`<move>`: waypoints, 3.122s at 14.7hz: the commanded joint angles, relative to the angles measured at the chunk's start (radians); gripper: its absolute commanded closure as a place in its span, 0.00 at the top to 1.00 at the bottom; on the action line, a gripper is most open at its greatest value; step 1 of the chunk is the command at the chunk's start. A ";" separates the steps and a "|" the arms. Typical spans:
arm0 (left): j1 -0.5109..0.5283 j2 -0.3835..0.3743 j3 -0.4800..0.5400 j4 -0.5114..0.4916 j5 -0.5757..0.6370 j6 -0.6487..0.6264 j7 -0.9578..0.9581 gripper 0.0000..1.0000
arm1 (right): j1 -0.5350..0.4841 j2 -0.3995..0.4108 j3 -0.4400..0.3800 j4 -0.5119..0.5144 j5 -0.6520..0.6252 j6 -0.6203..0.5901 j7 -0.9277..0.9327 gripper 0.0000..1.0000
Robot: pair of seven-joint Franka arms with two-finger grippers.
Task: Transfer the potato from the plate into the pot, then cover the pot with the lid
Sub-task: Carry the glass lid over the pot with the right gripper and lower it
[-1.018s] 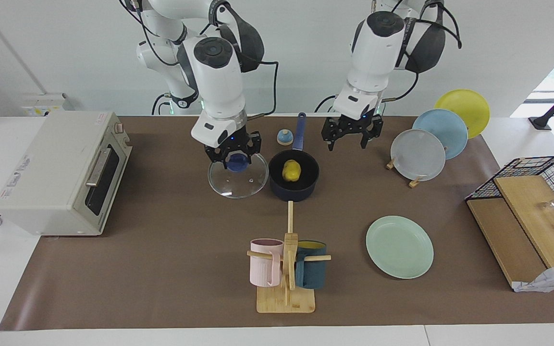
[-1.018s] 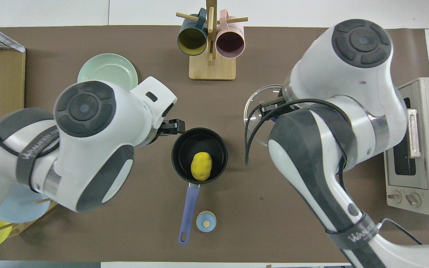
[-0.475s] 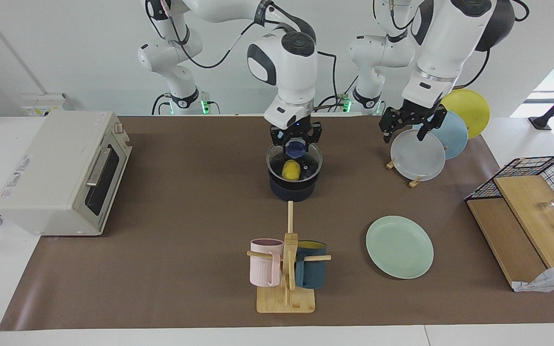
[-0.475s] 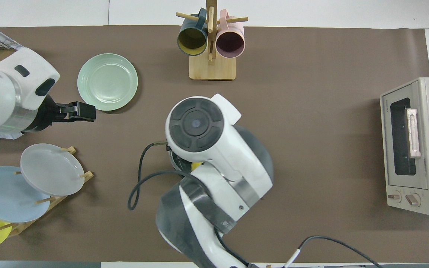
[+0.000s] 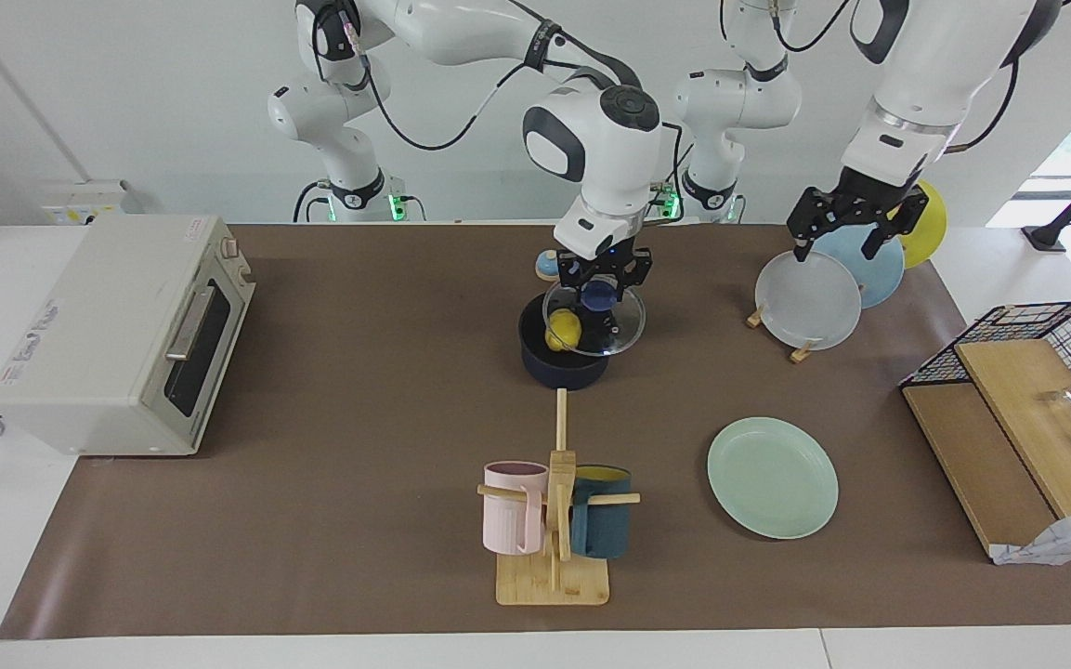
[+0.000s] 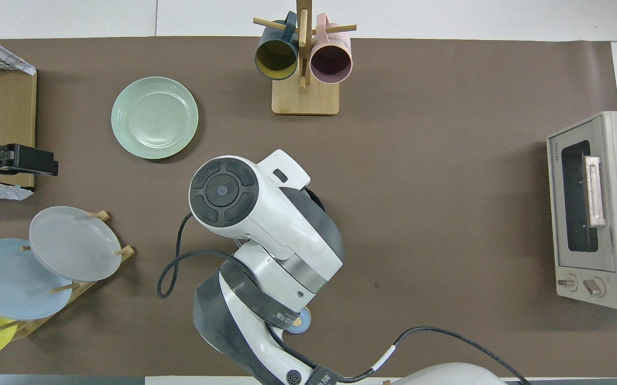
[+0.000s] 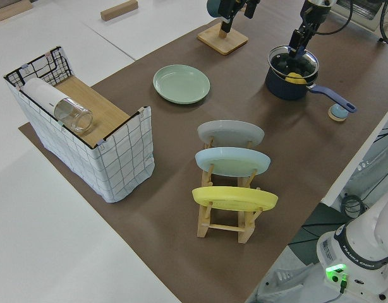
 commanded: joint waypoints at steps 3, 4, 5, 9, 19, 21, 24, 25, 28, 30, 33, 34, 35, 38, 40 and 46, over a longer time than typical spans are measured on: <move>-0.003 -0.031 -0.006 -0.042 0.002 -0.010 -0.025 1.00 | -0.041 -0.048 0.008 -0.068 -0.001 0.005 -0.003 0.00; -0.004 -0.020 -0.006 -0.023 0.002 -0.010 -0.045 1.00 | -0.039 -0.060 0.008 -0.097 -0.001 0.015 -0.003 0.00; -0.004 -0.006 -0.011 0.014 -0.002 -0.010 -0.062 1.00 | -0.039 -0.075 0.008 -0.121 -0.001 0.018 -0.003 0.00; -0.004 0.015 -0.043 0.051 -0.004 -0.019 -0.116 1.00 | -0.030 -0.100 0.011 -0.177 -0.001 0.051 0.017 0.00; -0.004 0.052 -0.041 0.096 -0.001 0.004 -0.110 1.00 | -0.005 -0.150 0.018 -0.344 0.002 0.272 0.055 0.00; -0.004 0.042 -0.046 0.087 -0.003 -0.033 -0.108 1.00 | -0.005 -0.152 0.018 -0.345 0.001 0.273 0.055 0.00; -0.003 0.045 -0.041 0.080 -0.001 -0.051 -0.004 1.00 | -0.005 -0.157 0.018 -0.356 0.001 0.270 0.055 0.00; -0.003 0.045 -0.041 0.082 -0.001 -0.044 -0.007 1.00 | -0.007 -0.158 0.018 -0.358 0.001 0.273 0.054 0.00; -0.003 0.046 -0.037 0.082 -0.001 -0.042 -0.012 1.00 | -0.015 -0.155 0.016 -0.361 -0.001 0.297 0.026 0.00; -0.003 0.045 -0.035 0.082 0.001 -0.040 -0.030 1.00 | -0.021 -0.155 0.016 -0.361 -0.004 0.301 0.009 0.00; -0.003 0.042 -0.035 0.080 0.001 -0.039 -0.058 1.00 | -0.024 -0.155 0.014 -0.361 -0.014 0.302 -0.011 0.00; -0.003 0.037 -0.035 0.070 0.001 -0.036 -0.061 1.00 | -0.022 -0.155 0.014 -0.361 -0.016 0.302 -0.011 0.00; -0.003 0.035 -0.034 0.056 0.001 -0.034 -0.064 1.00 | -0.022 -0.155 0.014 -0.361 -0.016 0.305 -0.009 0.00; -0.003 0.040 -0.019 0.048 0.001 -0.036 -0.062 1.00 | -0.018 -0.157 0.014 -0.382 -0.020 0.350 -0.011 0.00; 0.000 0.054 -0.011 0.060 0.001 -0.040 -0.062 1.00 | -0.013 -0.160 0.014 -0.391 -0.065 0.354 -0.008 0.00; 0.002 0.042 -0.015 0.059 0.001 -0.036 -0.062 1.00 | -0.022 -0.164 0.016 -0.414 -0.070 0.390 0.002 0.00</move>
